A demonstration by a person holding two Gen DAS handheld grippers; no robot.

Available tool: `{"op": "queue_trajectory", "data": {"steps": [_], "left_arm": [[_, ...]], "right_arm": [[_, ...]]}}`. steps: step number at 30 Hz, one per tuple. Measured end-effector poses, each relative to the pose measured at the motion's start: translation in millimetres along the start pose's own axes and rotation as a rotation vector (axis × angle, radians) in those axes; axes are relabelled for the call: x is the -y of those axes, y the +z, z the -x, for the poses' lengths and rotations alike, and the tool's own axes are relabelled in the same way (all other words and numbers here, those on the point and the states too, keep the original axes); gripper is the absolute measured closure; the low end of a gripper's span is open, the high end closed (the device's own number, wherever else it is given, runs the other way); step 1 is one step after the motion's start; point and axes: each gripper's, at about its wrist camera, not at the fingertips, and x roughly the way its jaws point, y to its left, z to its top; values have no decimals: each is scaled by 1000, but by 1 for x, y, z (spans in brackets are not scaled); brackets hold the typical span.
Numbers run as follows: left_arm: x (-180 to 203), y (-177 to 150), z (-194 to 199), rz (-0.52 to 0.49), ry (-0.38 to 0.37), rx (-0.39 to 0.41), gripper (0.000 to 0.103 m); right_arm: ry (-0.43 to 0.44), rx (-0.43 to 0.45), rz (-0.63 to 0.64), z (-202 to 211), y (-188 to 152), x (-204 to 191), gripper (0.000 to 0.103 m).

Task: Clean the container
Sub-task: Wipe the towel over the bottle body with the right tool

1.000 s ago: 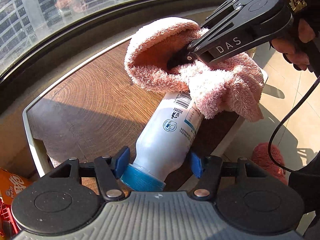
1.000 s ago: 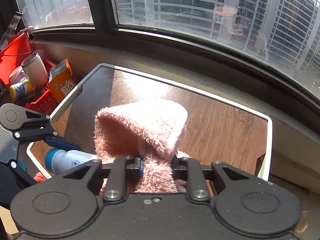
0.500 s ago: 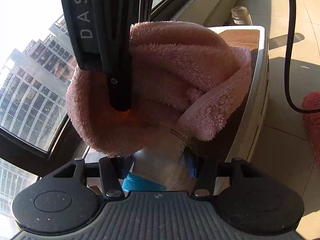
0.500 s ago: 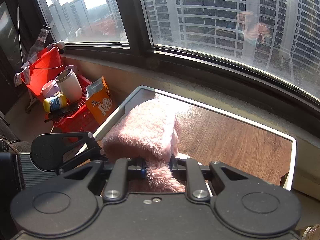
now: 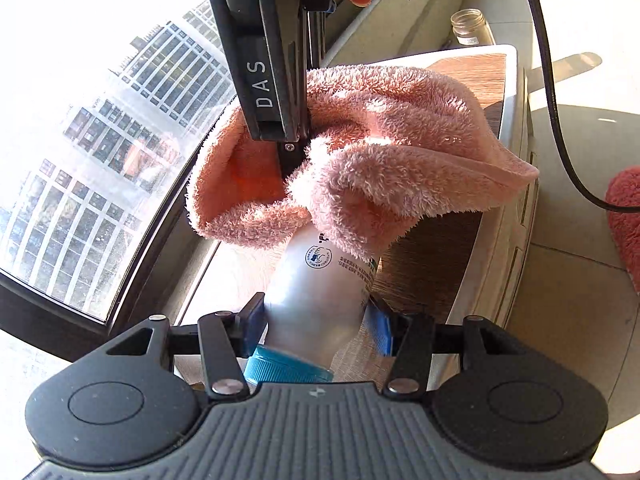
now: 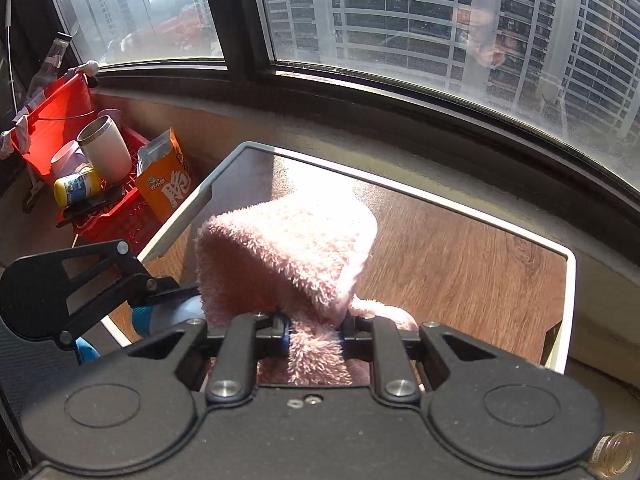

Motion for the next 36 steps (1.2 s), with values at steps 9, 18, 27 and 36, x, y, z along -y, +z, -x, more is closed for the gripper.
{"op": "queue_trajectory", "data": {"steps": [9, 18, 27, 36], "left_arm": [[-4, 1, 0, 9, -5, -4, 51], [-13, -3, -14, 72, -24, -35, 51], [-17, -4, -16, 96, -46, -42, 51], [-22, -6, -18, 110, -60, -48, 51]], "right_arm": [[-104, -15, -63, 3, -11, 32, 85], [99, 73, -41, 23, 9, -1, 85], [163, 5, 17, 4, 6, -26, 85], [70, 7, 6, 3, 2, -10, 85]]}}
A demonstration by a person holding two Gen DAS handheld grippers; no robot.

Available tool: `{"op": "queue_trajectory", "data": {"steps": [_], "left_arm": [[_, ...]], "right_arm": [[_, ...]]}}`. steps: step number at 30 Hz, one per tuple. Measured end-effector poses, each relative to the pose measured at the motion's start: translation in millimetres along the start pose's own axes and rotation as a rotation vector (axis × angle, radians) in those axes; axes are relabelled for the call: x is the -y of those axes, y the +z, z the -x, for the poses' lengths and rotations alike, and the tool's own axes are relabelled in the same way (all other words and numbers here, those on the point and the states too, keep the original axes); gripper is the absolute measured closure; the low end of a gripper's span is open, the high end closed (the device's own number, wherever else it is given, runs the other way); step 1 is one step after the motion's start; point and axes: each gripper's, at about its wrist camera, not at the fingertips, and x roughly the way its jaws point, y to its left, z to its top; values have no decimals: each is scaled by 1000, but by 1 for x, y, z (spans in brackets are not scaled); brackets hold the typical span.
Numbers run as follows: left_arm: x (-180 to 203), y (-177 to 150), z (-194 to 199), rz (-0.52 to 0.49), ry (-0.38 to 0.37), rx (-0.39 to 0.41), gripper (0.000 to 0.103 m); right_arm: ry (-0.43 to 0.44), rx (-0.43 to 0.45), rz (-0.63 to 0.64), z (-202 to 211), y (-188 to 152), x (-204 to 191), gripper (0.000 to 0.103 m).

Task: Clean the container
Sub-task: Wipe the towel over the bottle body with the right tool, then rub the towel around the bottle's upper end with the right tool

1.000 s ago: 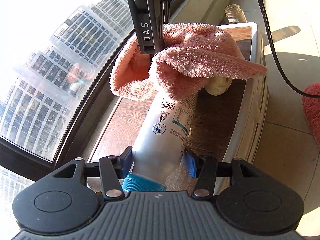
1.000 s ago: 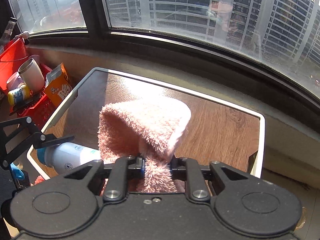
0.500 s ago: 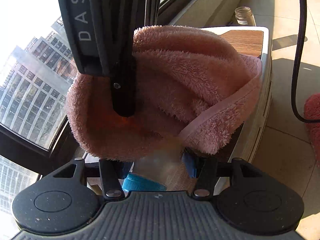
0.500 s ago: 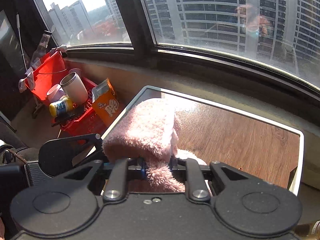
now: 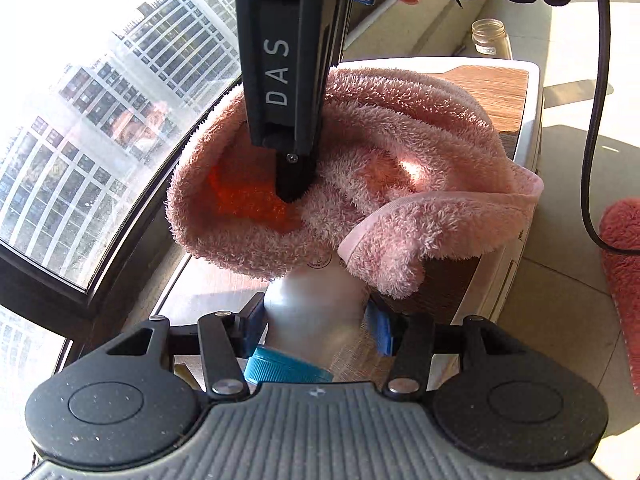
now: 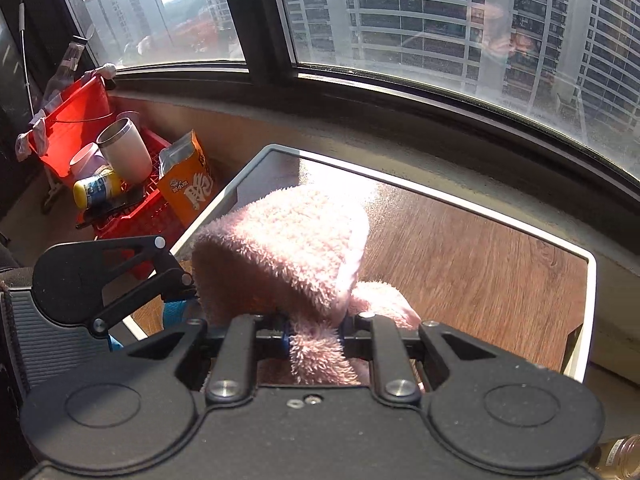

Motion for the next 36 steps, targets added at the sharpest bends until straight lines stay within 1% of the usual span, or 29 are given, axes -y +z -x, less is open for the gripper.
{"op": "queue_trajectory", "data": {"steps": [8, 10, 12, 16, 19, 21, 24, 27, 29, 31, 36], "left_arm": [[-3, -2, -1, 12, -13, -6, 51], [-5, -2, -2, 24, -23, -9, 51], [-9, -2, -4, 47, -36, -19, 51], [-22, 3, -7, 115, -81, -44, 51], [-29, 7, -5, 153, -102, -60, 51], [-36, 7, -7, 175, -118, -70, 51], [-37, 6, -7, 191, -127, -76, 51], [-38, 6, -7, 195, -130, -77, 51], [-39, 6, -8, 197, -135, -79, 51], [-40, 6, -9, 199, -141, -83, 51], [-41, 7, -9, 205, -150, -81, 51]], "right_arm": [[-96, -1, -23, 0, -4, 22, 85], [-126, -6, -34, 0, -6, 28, 85], [-132, 2, -67, 3, -7, 35, 85], [-110, 54, -125, 16, -3, 43, 85], [-29, 103, -115, 28, 4, 33, 85], [38, 115, -86, 31, 9, 21, 85], [103, 95, -39, 26, 10, 2, 84], [154, 53, -43, 14, 9, -8, 84], [158, 22, -36, 6, 7, -13, 84], [140, 4, -23, 0, 5, -17, 84], [85, 3, -15, -2, 2, -11, 85]]}}
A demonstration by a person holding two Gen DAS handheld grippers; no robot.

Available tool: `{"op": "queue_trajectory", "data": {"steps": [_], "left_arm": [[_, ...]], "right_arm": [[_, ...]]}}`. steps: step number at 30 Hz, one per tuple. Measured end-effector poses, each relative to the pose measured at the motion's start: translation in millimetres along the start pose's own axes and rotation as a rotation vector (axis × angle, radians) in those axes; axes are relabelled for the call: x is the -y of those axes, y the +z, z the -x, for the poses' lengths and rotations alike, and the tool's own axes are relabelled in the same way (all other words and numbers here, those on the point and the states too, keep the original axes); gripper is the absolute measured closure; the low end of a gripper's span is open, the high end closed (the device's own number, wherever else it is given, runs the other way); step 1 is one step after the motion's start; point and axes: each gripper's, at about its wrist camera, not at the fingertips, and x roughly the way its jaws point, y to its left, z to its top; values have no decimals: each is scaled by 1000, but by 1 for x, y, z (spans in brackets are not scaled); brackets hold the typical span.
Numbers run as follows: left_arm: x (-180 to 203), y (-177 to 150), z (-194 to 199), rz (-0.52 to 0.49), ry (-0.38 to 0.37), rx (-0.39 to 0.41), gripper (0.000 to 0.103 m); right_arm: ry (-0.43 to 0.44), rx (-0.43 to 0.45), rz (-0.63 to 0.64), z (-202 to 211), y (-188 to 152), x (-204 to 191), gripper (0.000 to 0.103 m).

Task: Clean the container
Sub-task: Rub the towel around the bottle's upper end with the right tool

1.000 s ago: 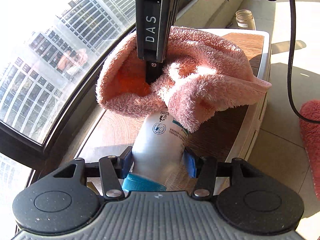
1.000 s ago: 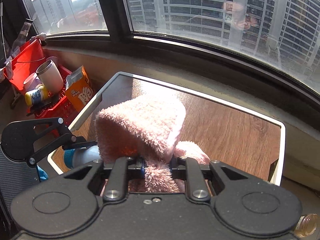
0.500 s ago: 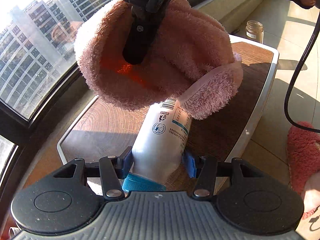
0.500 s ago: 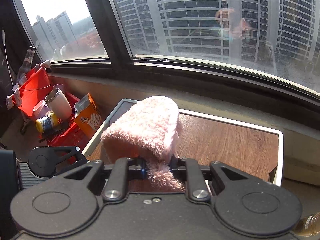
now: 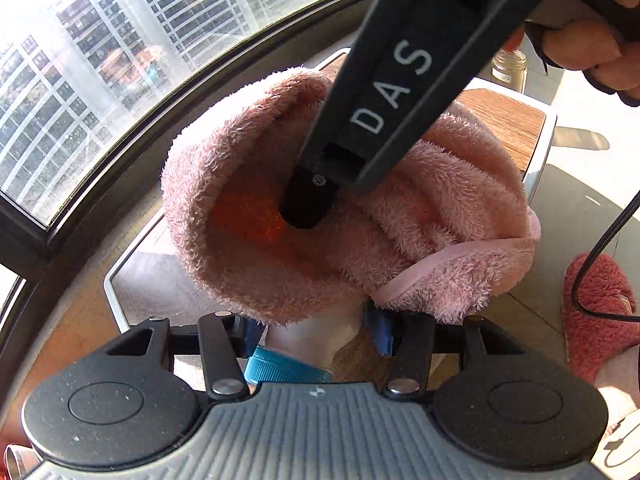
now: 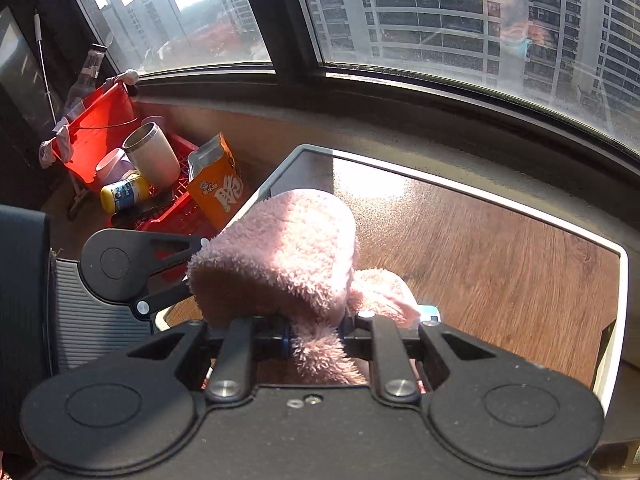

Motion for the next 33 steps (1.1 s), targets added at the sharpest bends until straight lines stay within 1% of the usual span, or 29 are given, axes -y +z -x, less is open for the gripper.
{"op": "queue_trajectory", "data": {"steps": [10, 13, 14, 17, 19, 21, 24, 27, 31, 33], "left_arm": [[-3, -2, 0, 7, -12, -9, 51], [-7, -1, -1, 29, -30, -18, 51], [-8, 0, -1, 38, -37, -23, 51], [-7, 0, -5, 48, -41, -29, 51], [-6, 0, -5, 49, -40, -31, 51], [-5, 0, -4, 46, -35, -31, 51], [-5, -1, -4, 48, -34, -31, 51], [-6, -1, -4, 52, -32, -29, 51], [-5, -2, -5, 52, -26, -36, 51], [-4, -2, -5, 49, -25, -36, 51]], "right_arm": [[-194, 17, -67, 9, -7, 46, 85], [-214, 43, -98, 18, -8, 57, 85], [-206, 59, -102, 22, -8, 57, 85], [-122, 122, -93, 39, 0, 50, 84], [-67, 137, -68, 43, 4, 40, 84], [-17, 129, -41, 41, 5, 28, 83], [19, 101, 9, 34, 6, 9, 83], [82, 77, 6, 27, 7, -1, 83], [121, 49, -10, 19, 6, -8, 83], [159, 40, -42, 14, 4, -7, 83]]}}
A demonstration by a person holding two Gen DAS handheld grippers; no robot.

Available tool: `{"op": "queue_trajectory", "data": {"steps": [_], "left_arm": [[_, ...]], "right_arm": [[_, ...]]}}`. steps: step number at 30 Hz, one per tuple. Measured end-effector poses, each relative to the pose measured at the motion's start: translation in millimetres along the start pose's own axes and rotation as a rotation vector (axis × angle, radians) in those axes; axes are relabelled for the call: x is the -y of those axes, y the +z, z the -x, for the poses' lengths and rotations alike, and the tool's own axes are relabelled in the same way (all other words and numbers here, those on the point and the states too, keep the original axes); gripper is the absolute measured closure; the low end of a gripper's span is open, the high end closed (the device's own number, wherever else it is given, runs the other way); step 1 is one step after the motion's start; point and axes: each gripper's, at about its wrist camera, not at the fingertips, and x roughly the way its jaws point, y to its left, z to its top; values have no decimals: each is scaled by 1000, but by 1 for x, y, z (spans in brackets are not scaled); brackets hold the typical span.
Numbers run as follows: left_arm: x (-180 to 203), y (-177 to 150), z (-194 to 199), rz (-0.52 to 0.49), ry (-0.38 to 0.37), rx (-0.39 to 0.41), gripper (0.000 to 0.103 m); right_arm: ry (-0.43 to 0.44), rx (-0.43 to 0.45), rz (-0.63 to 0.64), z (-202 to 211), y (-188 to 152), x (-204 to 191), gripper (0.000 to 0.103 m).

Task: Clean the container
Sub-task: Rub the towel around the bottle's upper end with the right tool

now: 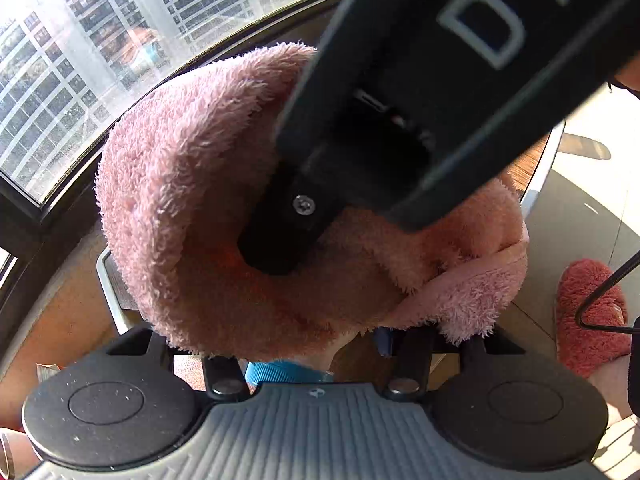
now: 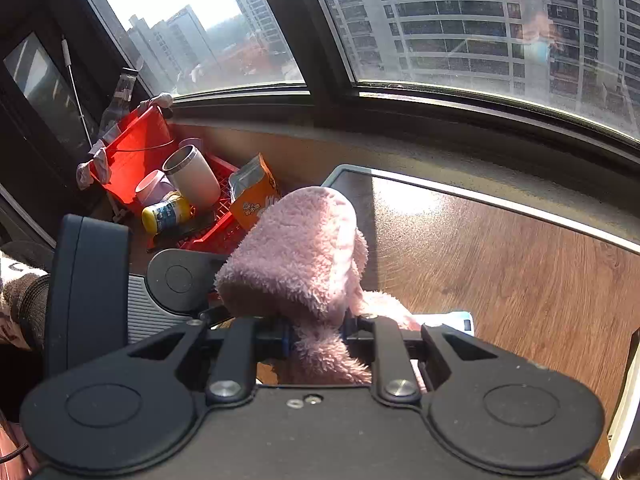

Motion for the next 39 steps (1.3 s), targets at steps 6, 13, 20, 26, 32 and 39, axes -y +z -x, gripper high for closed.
{"op": "queue_trajectory", "data": {"steps": [6, 13, 20, 26, 32, 39], "left_arm": [[1, 0, 0, 7, -19, -6, 51], [1, -1, 2, 13, -27, -1, 51], [3, -2, 4, 9, -23, 5, 51], [0, 3, 5, 46, -16, 3, 51], [-3, 6, 3, 51, -12, 9, 51], [-5, 6, 6, 62, -23, 18, 51]], "right_arm": [[-24, -41, 9, -13, -6, 2, 85], [-152, -32, 51, -10, -9, 14, 85], [-278, -1, 36, 0, -10, 36, 85], [-375, 147, 43, 31, 2, 37, 86], [-159, 132, 20, 26, 7, 24, 85], [18, 39, -31, 3, 2, 15, 83]]}}
